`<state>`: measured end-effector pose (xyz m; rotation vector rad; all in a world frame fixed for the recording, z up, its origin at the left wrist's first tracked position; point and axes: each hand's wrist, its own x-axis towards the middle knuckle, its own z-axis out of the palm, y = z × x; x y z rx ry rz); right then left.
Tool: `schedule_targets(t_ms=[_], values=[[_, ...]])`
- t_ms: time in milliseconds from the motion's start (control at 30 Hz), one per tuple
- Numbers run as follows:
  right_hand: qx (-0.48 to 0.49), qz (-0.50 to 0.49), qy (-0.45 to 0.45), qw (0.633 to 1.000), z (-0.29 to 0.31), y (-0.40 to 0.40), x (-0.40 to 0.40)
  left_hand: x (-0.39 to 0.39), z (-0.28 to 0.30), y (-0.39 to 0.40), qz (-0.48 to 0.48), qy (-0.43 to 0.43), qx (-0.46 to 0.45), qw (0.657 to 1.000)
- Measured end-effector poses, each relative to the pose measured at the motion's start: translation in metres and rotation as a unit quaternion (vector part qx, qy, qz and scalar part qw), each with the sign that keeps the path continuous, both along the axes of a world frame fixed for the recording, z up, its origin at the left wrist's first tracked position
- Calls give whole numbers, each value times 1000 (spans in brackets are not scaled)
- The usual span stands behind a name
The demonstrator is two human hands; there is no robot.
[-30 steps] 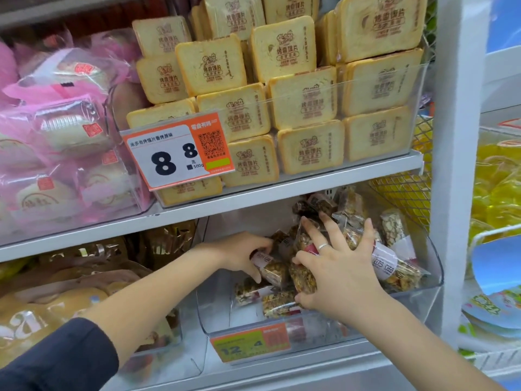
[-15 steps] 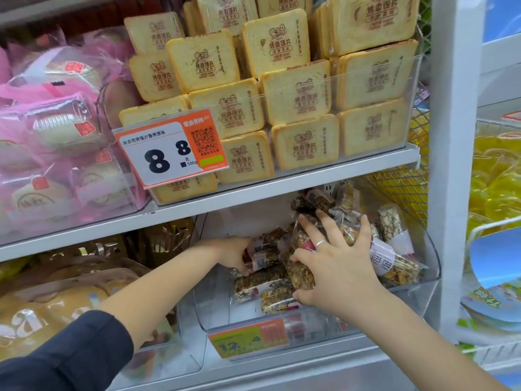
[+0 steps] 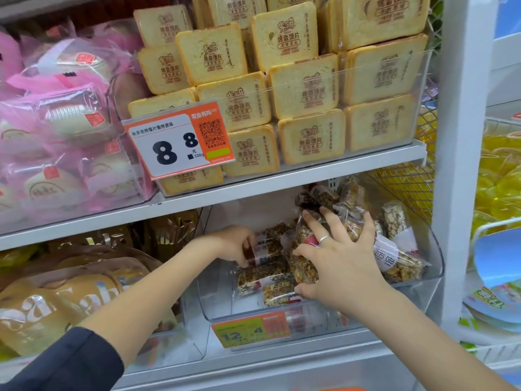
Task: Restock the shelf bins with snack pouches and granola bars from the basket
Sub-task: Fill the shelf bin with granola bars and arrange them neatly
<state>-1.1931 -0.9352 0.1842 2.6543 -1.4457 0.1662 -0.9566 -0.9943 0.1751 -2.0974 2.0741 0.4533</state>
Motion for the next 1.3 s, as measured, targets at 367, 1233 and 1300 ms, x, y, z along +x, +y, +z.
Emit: schedule_targets(t_ms=[367,1233,1300], values=[[5,3,-10,1000,1,0,0,-22,-12,3,-93,-139,109,980],[-43,15,-22,999,-7,-2,1,-14,4,5,-9,-38,69,997],[-37,13,-12,999,-6,-1,3,-19,-3,8,-45,-83,74,993]])
